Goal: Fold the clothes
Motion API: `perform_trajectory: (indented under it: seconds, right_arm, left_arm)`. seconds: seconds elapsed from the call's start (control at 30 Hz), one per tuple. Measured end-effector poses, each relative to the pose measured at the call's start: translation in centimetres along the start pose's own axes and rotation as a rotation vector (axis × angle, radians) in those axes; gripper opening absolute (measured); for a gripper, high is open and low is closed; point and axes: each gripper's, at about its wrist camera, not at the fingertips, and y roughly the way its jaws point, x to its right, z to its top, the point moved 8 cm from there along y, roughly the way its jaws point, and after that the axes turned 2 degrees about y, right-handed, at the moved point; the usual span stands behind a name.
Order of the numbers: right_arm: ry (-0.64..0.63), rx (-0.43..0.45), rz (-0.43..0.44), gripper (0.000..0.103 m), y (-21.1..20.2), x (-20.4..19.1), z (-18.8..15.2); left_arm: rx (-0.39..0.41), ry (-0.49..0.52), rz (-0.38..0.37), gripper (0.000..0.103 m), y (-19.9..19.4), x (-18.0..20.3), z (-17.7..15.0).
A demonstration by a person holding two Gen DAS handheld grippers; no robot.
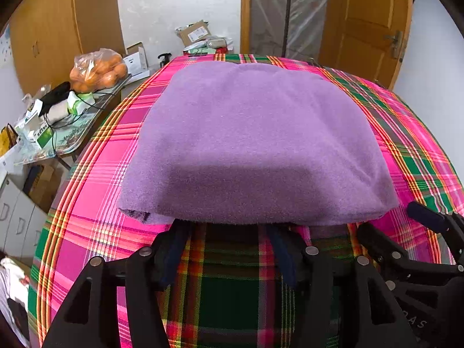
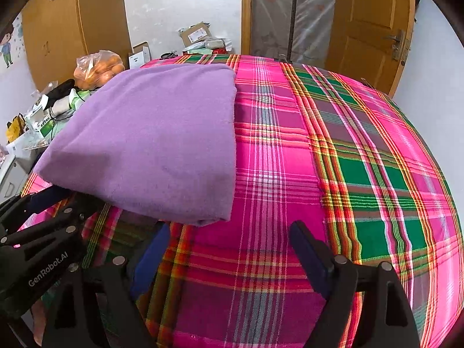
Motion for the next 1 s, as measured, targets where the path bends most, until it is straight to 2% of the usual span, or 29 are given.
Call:
perform_trajectory:
  seconds: [0.17,1.0]
  right_arm:
    - [-0.009,-0.001,0.009,0.085,0.0,0.2,-0.2]
    - [0.001,-0.001,-0.002,0.086,0.1,1.4,0.0]
  left_arm:
    - [-0.003,-0.01,0.006,0.063,0.0,-0.2,0.0]
    - [-0.004,-0.012,0.008,0.064,0.1,-0.6,0.2]
